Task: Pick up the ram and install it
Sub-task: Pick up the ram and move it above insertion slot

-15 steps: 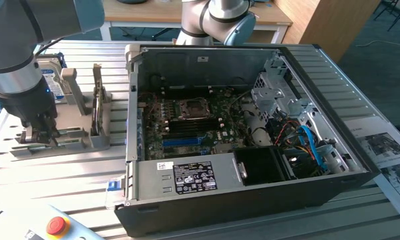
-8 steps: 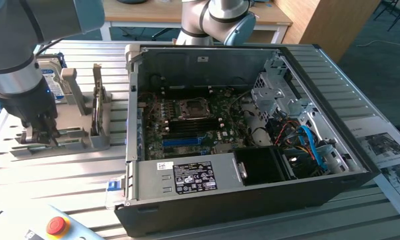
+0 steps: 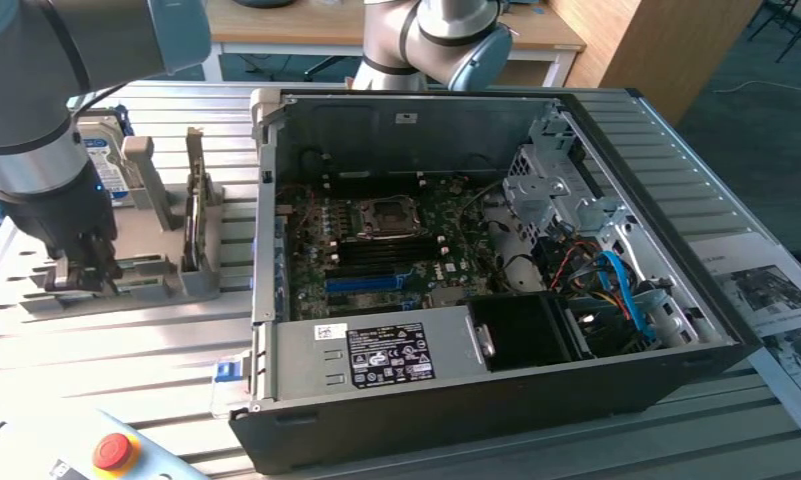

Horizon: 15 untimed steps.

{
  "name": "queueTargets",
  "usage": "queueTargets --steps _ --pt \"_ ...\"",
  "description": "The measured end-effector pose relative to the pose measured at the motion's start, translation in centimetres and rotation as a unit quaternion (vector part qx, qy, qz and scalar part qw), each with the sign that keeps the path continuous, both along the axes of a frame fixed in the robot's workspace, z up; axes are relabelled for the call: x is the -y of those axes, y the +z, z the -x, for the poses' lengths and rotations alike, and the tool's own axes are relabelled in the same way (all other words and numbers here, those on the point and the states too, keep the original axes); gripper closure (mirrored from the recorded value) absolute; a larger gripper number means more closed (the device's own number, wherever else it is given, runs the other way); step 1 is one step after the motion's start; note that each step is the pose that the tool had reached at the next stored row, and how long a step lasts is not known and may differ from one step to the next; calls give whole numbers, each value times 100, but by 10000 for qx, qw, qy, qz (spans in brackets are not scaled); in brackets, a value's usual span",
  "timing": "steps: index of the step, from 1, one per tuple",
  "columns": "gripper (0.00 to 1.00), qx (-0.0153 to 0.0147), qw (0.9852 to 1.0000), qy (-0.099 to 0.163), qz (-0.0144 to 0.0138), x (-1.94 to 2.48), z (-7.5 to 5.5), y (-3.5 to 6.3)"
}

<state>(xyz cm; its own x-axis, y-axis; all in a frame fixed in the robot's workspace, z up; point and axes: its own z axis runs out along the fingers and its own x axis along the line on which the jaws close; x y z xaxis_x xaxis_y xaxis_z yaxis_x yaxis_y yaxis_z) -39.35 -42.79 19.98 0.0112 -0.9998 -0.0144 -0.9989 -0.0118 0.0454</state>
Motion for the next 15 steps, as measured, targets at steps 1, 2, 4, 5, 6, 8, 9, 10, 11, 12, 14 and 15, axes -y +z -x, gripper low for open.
queueTargets --steps 1,2,4,5,6,8,9,10,11,12,14,15 --pt "69 0 10000 0 0 0 0 -7" --pt "69 -1 10000 0 1 0 1 -9" --pt "69 -1 10000 0 1 0 0 -10" --pt "69 0 10000 0 0 0 0 -10" --pt "69 0 10000 -1 0 -1 0 -11" --pt "69 2 10000 -1 -1 -18 0 -13" --pt "69 1 10000 0 0 -25 0 -12" --pt "69 1 10000 0 -1 -29 0 -12" --pt "69 1 10000 0 0 -29 0 -12" --pt "69 1 10000 1 0 -29 0 -12" --pt "69 0 10000 0 0 -29 0 -11" --pt "69 0 10000 0 0 -29 0 -11"
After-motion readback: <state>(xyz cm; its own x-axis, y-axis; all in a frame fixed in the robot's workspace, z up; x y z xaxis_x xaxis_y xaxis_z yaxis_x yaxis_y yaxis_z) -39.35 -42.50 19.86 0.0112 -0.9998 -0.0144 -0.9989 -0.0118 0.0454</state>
